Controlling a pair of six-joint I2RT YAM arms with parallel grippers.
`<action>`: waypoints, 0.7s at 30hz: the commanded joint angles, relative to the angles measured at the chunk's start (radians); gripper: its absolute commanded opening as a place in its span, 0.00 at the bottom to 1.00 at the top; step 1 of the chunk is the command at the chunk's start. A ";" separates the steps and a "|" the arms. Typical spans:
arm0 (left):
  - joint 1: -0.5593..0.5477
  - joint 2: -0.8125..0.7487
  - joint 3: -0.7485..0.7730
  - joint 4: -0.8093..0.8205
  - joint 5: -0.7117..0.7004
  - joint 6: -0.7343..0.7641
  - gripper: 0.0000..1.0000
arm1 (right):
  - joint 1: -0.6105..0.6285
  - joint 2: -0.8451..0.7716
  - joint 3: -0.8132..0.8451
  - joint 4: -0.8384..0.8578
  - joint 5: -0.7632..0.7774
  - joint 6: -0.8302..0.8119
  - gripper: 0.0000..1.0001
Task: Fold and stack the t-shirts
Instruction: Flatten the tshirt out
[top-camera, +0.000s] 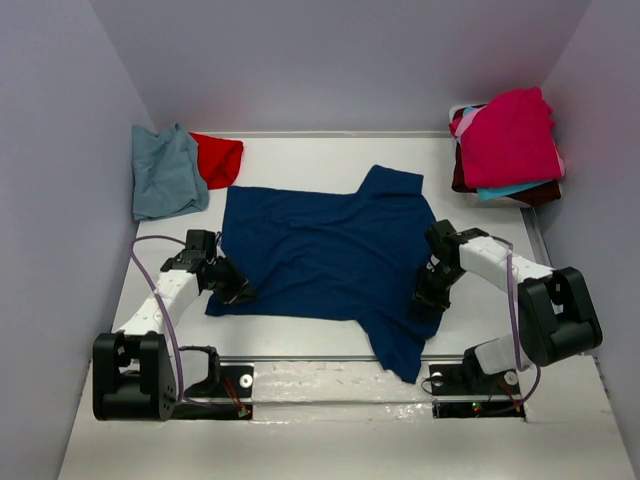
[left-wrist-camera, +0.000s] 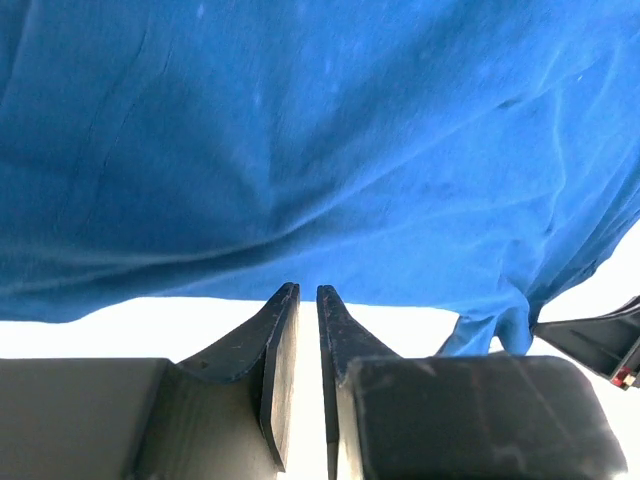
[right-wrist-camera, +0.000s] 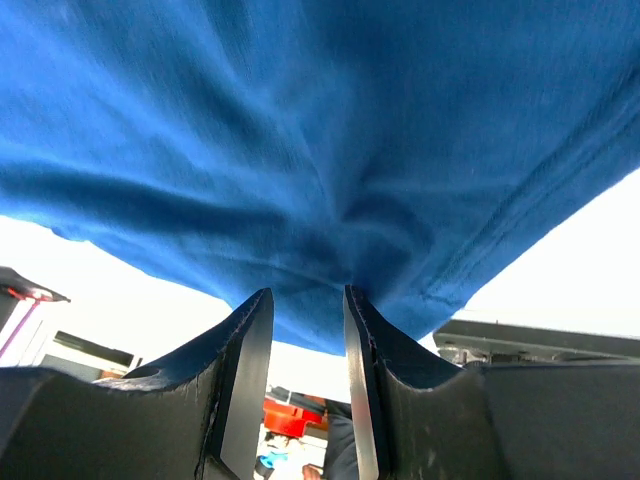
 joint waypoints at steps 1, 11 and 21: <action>0.005 -0.055 0.000 -0.078 0.025 -0.014 0.24 | 0.011 -0.071 -0.018 -0.068 -0.032 -0.007 0.41; 0.005 0.047 0.204 -0.055 -0.096 0.104 0.41 | 0.011 -0.033 0.180 -0.039 0.055 0.012 0.46; 0.005 0.424 0.532 0.031 -0.062 0.194 0.48 | 0.011 0.212 0.536 0.019 0.208 0.036 0.49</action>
